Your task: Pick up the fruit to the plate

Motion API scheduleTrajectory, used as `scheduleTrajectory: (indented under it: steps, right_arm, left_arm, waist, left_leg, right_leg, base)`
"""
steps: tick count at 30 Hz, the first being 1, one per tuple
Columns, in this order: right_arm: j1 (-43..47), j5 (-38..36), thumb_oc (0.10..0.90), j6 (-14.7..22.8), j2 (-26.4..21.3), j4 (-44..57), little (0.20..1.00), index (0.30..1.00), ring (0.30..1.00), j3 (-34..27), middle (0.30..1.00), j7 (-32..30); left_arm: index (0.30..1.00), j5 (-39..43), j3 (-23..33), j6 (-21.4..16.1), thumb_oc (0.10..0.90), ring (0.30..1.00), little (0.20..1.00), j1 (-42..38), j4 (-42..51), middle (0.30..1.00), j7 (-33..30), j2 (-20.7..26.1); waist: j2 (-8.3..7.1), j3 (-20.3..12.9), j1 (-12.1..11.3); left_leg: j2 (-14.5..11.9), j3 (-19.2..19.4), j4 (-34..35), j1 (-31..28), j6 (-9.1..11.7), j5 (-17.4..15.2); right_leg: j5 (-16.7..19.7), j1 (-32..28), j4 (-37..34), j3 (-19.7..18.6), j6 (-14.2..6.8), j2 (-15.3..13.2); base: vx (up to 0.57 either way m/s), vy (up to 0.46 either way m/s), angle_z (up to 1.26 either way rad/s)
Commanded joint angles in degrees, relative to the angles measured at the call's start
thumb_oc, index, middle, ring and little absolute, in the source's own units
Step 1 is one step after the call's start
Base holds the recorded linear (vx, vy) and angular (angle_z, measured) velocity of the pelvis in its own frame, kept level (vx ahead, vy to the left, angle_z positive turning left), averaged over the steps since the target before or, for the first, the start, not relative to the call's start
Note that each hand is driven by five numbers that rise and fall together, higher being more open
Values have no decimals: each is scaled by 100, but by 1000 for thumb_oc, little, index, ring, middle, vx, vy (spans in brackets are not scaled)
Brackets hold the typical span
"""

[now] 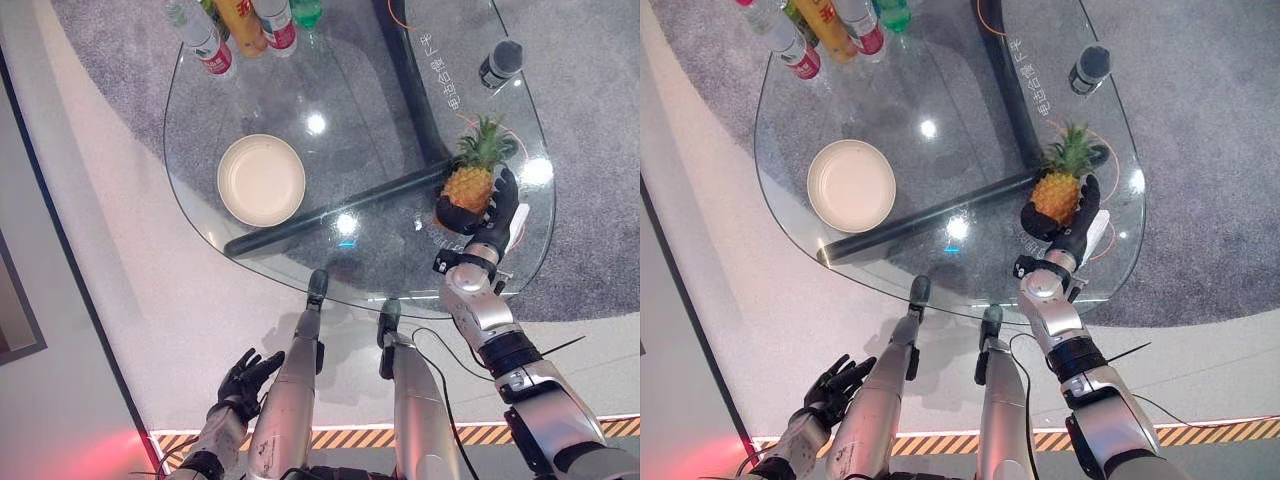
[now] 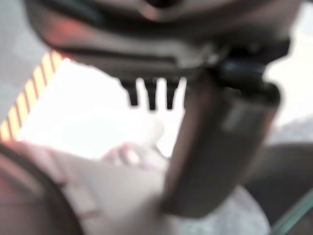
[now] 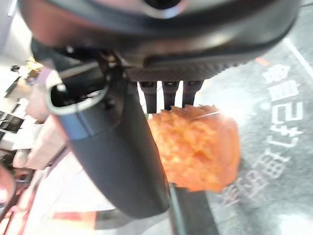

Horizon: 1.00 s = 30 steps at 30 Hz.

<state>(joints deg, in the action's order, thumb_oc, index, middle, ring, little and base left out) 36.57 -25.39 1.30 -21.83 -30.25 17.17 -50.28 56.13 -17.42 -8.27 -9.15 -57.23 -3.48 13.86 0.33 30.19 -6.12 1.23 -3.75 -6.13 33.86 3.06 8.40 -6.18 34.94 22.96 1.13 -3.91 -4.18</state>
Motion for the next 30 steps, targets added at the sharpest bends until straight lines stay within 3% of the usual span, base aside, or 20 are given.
scheduleTrajectory:
  steps: [1,11,21,30]
  right_arm:
    - [173,-21,800,177,-156,294,900,900,900,23,900,-280]
    - [321,-419,800,280,-142,9,900,900,900,-38,900,-404]
    - [622,-1457,800,881,-140,-518,900,900,900,-364,900,-126]
    - [811,-1784,800,381,-211,-931,900,900,900,-445,900,-23]
  left_arm:
    - [900,172,-183,-69,800,900,900,149,-46,900,-82,-208]
    - [900,195,-247,-52,800,900,900,154,23,900,-89,-220]
    - [900,247,-280,6,800,900,900,96,46,900,-91,-216]
    - [900,293,-347,22,800,900,900,98,119,900,-112,-224]
  waist:
    - [14,-40,-26]
    - [72,-40,-86]
    - [138,-40,-131]
    - [184,-40,-165]
  left_leg:
    - [670,42,-832,54,-410,-838]
    - [668,16,-867,92,-403,-864]
    - [686,3,-902,165,-391,-849]
    - [690,-6,-937,206,-402,-887]
  right_leg:
    - [848,-29,-929,363,-38,176]
    - [831,50,-846,406,-56,154]
    - [850,132,-821,422,-46,132]
    - [827,205,-758,440,-46,130]
  base:
    - [0,0,0]
    - [0,0,0]
    - [0,0,0]
    - [0,0,0]
